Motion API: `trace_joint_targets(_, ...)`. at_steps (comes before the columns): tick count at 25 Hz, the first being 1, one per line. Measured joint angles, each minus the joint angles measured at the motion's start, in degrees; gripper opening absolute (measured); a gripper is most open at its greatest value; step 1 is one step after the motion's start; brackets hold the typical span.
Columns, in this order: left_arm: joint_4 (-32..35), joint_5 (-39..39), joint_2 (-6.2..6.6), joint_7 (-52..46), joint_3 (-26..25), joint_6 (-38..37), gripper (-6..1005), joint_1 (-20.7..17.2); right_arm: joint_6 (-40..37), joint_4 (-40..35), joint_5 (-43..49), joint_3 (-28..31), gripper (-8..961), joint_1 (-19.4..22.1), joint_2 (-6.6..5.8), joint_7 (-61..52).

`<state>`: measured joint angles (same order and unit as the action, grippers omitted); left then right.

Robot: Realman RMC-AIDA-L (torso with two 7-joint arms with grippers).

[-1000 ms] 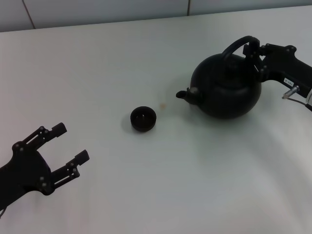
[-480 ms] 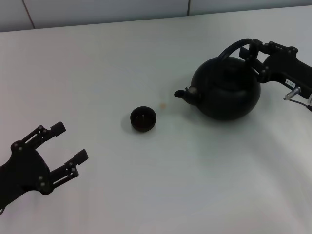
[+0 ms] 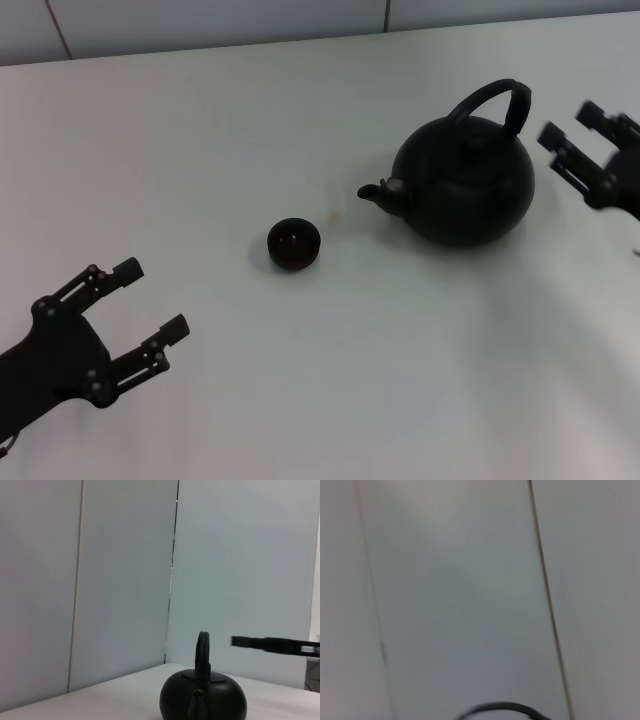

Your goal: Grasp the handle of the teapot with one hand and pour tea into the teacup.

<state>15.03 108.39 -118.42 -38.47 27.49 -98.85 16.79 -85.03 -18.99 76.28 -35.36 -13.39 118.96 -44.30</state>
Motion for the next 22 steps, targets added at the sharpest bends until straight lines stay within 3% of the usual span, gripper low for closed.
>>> trace_joint_targets(3,-0.58,0.08,0.07,0.01,0.21,-0.02,807,0.05,-5.15,-0.12,0.94,-0.57,612,1.95,-0.28,0.02)
trace_joint_targets(6,-0.69,0.18,0.25,-0.88,1.56,-0.12,807,0.45,-11.86,-2.68,7.93,-1.25,613,3.8,-1.23,-1.01)
trace_joint_targets(10,1.64,0.34,0.49,-6.54,8.84,0.18,807,1.97,-15.43,-11.13,27.33,-0.69,611,3.58,-2.68,-8.69)
trace_joint_targets(12,5.21,0.4,0.53,-10.43,13.08,0.54,807,2.5,-15.54,-13.42,30.35,-0.64,611,3.51,-2.7,-9.76)
trace_joint_targets(13,6.57,0.39,0.58,-11.92,14.48,0.72,807,2.77,-15.5,-17.64,34.41,-0.59,611,3.15,-2.67,-11.09)
trace_joint_targets(16,12.38,0.45,1.47,-17.73,19.09,1.37,807,4.08,-15.35,-21.02,37.3,-0.59,612,2.11,-2.77,-12.72)
trace_joint_targets(18,13.56,0.66,2.11,-19.45,19.82,1.67,807,4.93,-15.35,-22.94,39.9,-0.6,612,-0.49,-3.89,-15.71)
trace_joint_targets(22,13.95,4.42,2.89,-21.6,19.96,2.48,807,7.59,-14.81,-23.55,43.08,-0.6,613,-2.98,-4.42,-16.77)
